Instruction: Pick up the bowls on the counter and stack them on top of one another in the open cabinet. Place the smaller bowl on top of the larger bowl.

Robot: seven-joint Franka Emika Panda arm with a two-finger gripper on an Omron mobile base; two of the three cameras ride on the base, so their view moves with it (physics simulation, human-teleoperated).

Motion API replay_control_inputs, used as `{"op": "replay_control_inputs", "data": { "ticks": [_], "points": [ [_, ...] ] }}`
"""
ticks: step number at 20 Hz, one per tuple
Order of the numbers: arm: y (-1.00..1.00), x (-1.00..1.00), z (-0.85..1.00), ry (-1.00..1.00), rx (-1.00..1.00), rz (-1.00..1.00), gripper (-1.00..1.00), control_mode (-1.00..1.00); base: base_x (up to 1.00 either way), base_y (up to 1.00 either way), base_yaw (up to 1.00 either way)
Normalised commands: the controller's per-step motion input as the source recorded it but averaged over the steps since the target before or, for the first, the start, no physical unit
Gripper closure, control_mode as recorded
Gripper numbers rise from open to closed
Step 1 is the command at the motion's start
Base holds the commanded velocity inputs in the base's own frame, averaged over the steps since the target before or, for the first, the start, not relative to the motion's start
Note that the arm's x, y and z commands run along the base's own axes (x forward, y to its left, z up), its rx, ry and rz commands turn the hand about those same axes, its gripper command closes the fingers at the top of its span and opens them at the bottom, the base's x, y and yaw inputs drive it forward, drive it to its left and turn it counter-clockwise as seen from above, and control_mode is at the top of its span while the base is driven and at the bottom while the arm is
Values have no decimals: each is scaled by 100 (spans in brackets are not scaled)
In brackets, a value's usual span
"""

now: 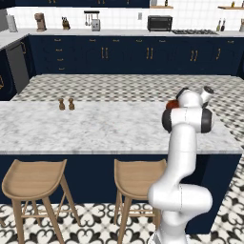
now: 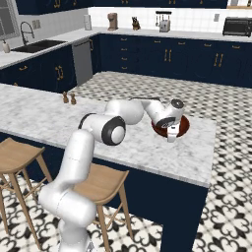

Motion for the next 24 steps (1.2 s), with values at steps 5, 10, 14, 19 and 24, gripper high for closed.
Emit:
{"op": "replay_control_inputs", "data": {
  "ticks": [5, 10, 14, 19, 24],
  "points": [
    [0, 28, -3, -1, 0, 0, -100, -100, 0, 0, 0],
    [0, 5, 1, -12, 0, 0, -100, -100, 0, 0, 0],
    [0, 0, 22, -7, 0, 1, -100, -100, 0, 0, 0],
    [0, 0, 30, -5, 0, 1, -100, -100, 0, 0, 0],
    [-2, -5, 22, 0, 0, 3, -100, -100, 0, 0, 0]
  ]
}}
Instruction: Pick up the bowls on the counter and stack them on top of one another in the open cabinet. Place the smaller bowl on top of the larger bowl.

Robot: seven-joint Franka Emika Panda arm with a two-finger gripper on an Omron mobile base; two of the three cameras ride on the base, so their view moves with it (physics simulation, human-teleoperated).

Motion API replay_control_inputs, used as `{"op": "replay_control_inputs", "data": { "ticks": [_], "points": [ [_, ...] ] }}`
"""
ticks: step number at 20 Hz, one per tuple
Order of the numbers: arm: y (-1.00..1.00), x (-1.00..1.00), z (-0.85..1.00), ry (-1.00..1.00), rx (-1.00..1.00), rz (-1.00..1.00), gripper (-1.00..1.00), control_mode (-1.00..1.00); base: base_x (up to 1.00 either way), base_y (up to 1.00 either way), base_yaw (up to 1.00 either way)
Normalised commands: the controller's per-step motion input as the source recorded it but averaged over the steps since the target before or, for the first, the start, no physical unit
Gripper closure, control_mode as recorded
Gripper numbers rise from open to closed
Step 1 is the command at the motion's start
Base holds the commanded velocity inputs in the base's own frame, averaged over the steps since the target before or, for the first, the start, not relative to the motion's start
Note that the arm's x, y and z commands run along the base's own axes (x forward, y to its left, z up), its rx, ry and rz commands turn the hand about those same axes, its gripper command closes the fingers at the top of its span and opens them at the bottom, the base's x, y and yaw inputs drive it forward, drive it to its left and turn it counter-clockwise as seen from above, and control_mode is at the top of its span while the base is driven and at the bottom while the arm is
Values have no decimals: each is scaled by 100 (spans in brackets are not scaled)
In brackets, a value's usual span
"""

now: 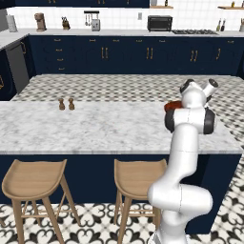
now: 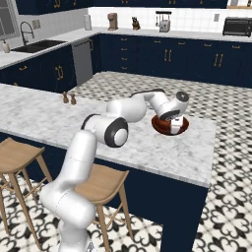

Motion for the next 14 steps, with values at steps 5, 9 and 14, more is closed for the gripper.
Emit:
{"op": "replay_control_inputs", "data": {
  "ticks": [5, 9, 14],
  "points": [
    [-5, -50, 2, 2, 0, 3, -100, -100, 0, 0, 0],
    [-6, -85, 0, 2, 1, 0, -100, -100, 0, 0, 0],
    [3, -44, -16, -2, 4, 3, -100, -100, 0, 0, 0]
  ]
}}
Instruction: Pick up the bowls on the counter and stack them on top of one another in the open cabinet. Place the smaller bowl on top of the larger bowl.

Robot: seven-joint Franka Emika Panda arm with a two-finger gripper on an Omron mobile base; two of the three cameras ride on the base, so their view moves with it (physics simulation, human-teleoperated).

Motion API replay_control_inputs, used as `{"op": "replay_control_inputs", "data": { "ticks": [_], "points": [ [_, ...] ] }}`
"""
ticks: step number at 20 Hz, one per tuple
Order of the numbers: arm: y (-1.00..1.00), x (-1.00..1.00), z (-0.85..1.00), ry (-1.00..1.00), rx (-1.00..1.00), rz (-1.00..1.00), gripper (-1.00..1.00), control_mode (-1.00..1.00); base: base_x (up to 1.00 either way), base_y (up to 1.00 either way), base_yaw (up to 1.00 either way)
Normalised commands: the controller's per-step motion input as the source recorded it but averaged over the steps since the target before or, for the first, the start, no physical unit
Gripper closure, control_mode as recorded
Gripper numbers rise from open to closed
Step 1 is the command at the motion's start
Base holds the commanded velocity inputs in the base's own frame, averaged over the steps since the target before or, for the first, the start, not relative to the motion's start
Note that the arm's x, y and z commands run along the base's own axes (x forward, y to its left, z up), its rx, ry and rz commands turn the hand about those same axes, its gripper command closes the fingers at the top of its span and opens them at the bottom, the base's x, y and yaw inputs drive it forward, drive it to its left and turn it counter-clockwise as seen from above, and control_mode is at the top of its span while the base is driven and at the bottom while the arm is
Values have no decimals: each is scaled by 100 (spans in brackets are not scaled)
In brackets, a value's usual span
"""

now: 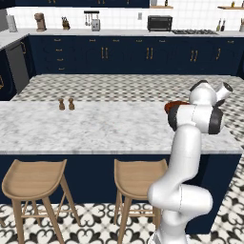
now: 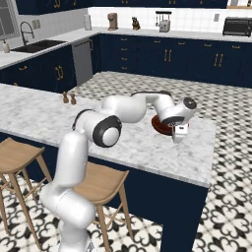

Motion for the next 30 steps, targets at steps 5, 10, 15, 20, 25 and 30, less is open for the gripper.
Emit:
{"op": "replay_control_inputs", "data": {
  "ticks": [5, 10, 15, 20, 25, 30],
  "points": [
    [11, 10, -17, -4, 2, 7, -100, -100, 0, 0, 0],
    [4, 36, -8, 0, 0, 8, -100, -100, 0, 0, 0],
    [0, 35, 0, 0, 0, 5, -100, -100, 0, 0, 0],
    [0, 36, -6, 0, 0, 5, -100, -100, 0, 0, 0],
    [0, 29, -19, 0, 0, 5, -100, -100, 0, 0, 0],
    [0, 4, -36, 0, 0, 3, -100, -100, 0, 0, 0]
  ]
}}
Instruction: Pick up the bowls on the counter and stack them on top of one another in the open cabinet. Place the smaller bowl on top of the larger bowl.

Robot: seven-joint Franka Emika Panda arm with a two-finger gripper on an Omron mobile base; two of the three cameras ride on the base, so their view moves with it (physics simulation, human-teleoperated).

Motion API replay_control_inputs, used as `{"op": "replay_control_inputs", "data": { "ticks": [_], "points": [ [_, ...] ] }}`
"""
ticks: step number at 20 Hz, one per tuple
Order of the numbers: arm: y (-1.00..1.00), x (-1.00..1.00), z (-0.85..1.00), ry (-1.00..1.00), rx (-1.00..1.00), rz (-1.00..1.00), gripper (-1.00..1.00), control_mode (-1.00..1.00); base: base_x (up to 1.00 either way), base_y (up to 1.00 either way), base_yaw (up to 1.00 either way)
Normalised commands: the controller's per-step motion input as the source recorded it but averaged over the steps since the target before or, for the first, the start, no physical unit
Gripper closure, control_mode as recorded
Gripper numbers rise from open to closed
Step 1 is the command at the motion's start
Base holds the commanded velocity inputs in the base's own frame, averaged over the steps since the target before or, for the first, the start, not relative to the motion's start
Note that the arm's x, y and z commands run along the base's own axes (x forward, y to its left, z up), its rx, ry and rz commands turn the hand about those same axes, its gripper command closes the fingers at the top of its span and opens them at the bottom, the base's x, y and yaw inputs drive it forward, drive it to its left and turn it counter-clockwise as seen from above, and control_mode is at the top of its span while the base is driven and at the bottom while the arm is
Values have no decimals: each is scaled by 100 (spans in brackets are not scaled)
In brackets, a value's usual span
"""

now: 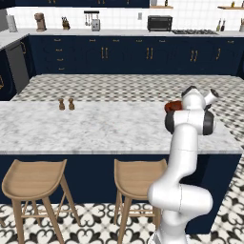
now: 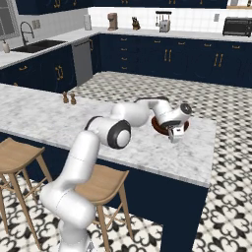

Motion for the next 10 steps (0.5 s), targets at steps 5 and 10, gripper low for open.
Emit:
{"op": "replay_control_inputs", "data": {
  "ticks": [5, 10],
  "points": [
    [8, 14, -31, 0, 0, 0, 100, -100, 0, 0, 0],
    [3, 21, -19, 0, 0, 0, 100, -100, 0, 0, 0]
  ]
}}
